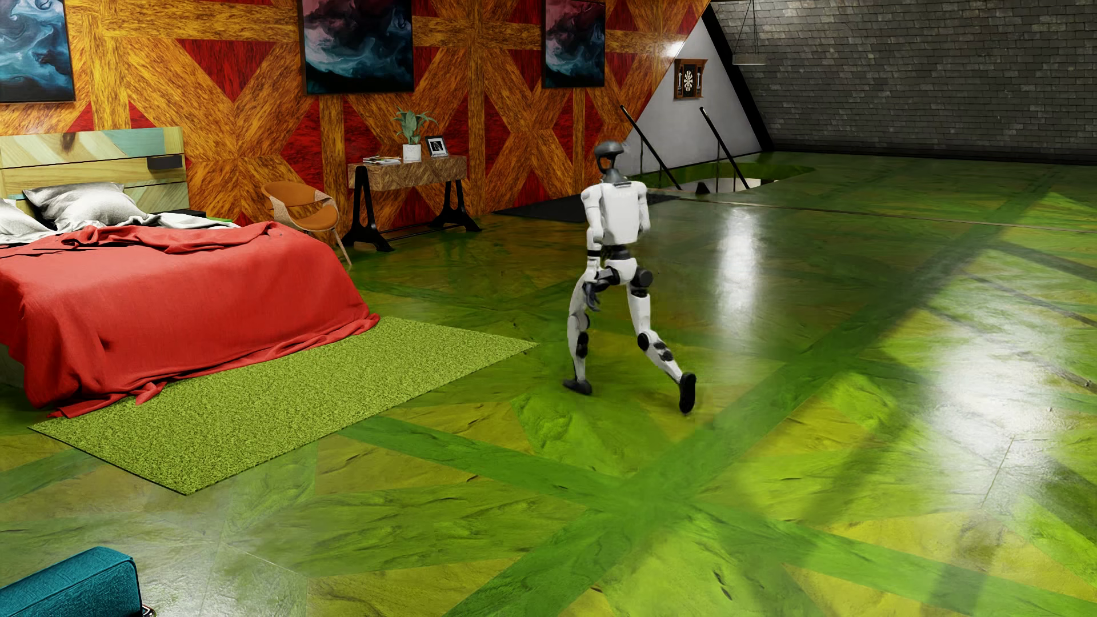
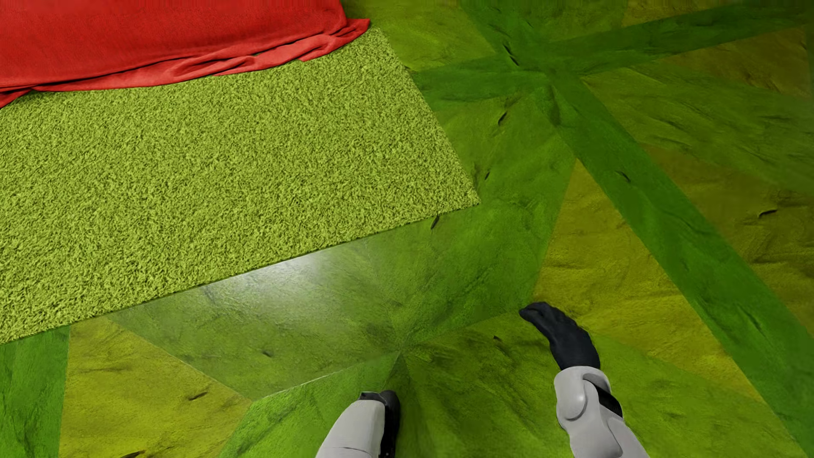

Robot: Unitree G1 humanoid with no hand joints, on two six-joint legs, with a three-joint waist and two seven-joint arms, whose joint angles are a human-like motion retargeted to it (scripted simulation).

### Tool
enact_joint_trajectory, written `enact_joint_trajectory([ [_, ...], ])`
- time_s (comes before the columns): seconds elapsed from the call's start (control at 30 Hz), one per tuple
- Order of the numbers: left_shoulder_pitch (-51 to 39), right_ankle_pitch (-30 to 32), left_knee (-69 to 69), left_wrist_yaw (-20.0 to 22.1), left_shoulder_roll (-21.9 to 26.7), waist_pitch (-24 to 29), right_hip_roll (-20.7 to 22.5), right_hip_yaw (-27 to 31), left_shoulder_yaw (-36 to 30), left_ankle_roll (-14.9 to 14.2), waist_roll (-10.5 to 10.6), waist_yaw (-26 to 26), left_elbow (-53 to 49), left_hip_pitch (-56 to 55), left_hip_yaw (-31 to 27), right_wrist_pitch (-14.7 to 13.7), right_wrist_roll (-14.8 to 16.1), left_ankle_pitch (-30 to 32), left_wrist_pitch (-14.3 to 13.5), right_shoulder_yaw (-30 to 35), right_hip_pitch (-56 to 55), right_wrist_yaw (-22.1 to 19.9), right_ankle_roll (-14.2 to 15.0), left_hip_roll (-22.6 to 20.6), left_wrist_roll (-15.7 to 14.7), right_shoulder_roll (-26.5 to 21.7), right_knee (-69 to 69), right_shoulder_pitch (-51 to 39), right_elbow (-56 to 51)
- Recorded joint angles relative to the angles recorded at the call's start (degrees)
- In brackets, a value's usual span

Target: Head to chair

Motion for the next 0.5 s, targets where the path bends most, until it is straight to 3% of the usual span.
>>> enact_joint_trajectory([
  [0.03,-3.48,0.27,1.26,-1.37,-0.77,0.45,-1.30,1.68,-0.15,0.40,-1.82,-0.46,-0.83,3.55,1.53,1.48,-0.87,-4.13,-2.46,1.52,-8.45,2.12,1.56,-2.40,1.46,-0.65,12.24,2.14,2.12],
  [0.07,-6.98,-4.43,0.30,0.59,-1.59,0.76,-0.90,3.96,0.53,0.66,-3.32,-0.91,-3.72,8.17,2.56,2.89,-2.60,-7.69,-4.39,4.13,-17.82,4.98,1.53,-4.69,2.71,-1.45,20.74,3.65,5.59],
  [0.13,-12.80,-14.13,-5.39,10.92,-4.29,0.77,-2.91,4.45,4.29,1.12,-5.05,-1.61,-12.81,19.27,2.94,4.56,-9.54,-12.63,-6.68,12.55,-34.45,13.30,-0.14,-8.44,2.74,-3.51,23.43,6.10,15.06],
  [0.2,-18.49,-21.84,-11.53,16.93,-6.99,0.33,-6.63,1.08,5.78,1.52,-5.47,-2.90,-21.04,30.41,1.31,2.52,-16.98,-15.58,-11.46,20.93,-45.71,27.28,-3.71,-11.09,-1.04,-4.98,10.83,9.18,22.76],
  [0.23,-22.03,-23.53,-14.44,17.02,-7.34,0.04,-8.33,-1.23,4.14,1.38,-5.43,-3.76,-24.73,35.72,-0.39,0.60,-17.84,-16.21,-13.96,21.92,-48.95,33.51,-4.83,-11.91,-2.77,-5.08,-0.13,11.31,24.16],
  [0.27,-25.80,-24.70,-17.31,16.60,-6.96,-0.26,-9.16,-2.90,1.49,1.08,-5.29,-4.74,-28.25,40.95,-2.56,-0.56,-17.10,-16.05,-15.95,20.65,-50.40,36.03,-5.52,-12.20,-3.60,-4.67,-13.65,13.90,23.88],
  [0.3,-29.18,-24.96,-19.78,16.40,-6.08,-0.57,-8.80,-2.77,-1.29,0.66,-4.94,-5.83,-31.60,46.06,-4.83,-0.54,-15.67,-15.08,-17.26,17.64,-50.47,34.01,-3.87,-11.67,-3.58,-3.68,-27.74,16.86,22.58],
  [0.33,-31.43,-24.55,-20.50,16.66,-5.09,-0.87,-8.11,-1.87,-3.59,-0.02,-4.34,-6.99,-34.67,50.60,-6.69,0.79,-13.81,-13.05,-17.99,13.02,-50.02,28.94,-1.38,-10.52,-3.17,-2.03,-37.40,20.14,21.08],
  [0.37,-31.95,-22.92,-18.62,17.13,-4.03,-1.18,-7.84,-2.66,-5.09,-0.42,-3.55,-8.10,-37.30,53.86,-8.07,3.00,-11.19,-9.26,-18.33,7.07,-49.95,23.59,-0.08,-9.06,-3.09,0.43,-37.76,23.43,20.05],
  [0.4,-30.68,-17.90,-13.80,17.24,-2.58,-1.42,-7.10,-4.23,-5.72,-1.60,-2.47,-9.11,-39.42,55.62,-9.34,5.10,-7.98,-3.10,-18.36,1.08,-50.69,20.25,-2.54,-7.23,-3.84,3.53,-30.23,25.81,19.99],
  [0.43,-28.05,-13.35,-4.98,16.77,-1.01,-1.49,-5.71,-5.70,-5.64,-5.24,-1.10,-9.89,-40.73,55.04,-10.22,6.49,-5.59,6.01,-17.92,-3.14,-51.13,19.85,-6.04,-5.35,-5.35,6.09,-21.17,26.47,21.20],
  [0.47,-24.84,-16.23,7.38,16.06,0.04,-1.33,-3.97,-7.13,-5.07,-9.44,0.39,-10.33,-40.59,51.43,-10.62,7.18,-5.74,14.96,-16.58,-4.37,-50.19,21.91,-8.12,-3.61,-7.08,7.21,-13.33,25.21,23.43],
  [0.5,-21.91,-22.13,20.30,15.59,0.11,-1.06,-2.19,-8.78,-4.41,-10.84,1.87,-10.44,-38.32,44.71,-10.41,7.30,-8.78,17.41,-13.84,-2.90,-47.55,24.64,-9.37,-1.79,-8.45,7.00,-8.79,22.50,25.65],
])
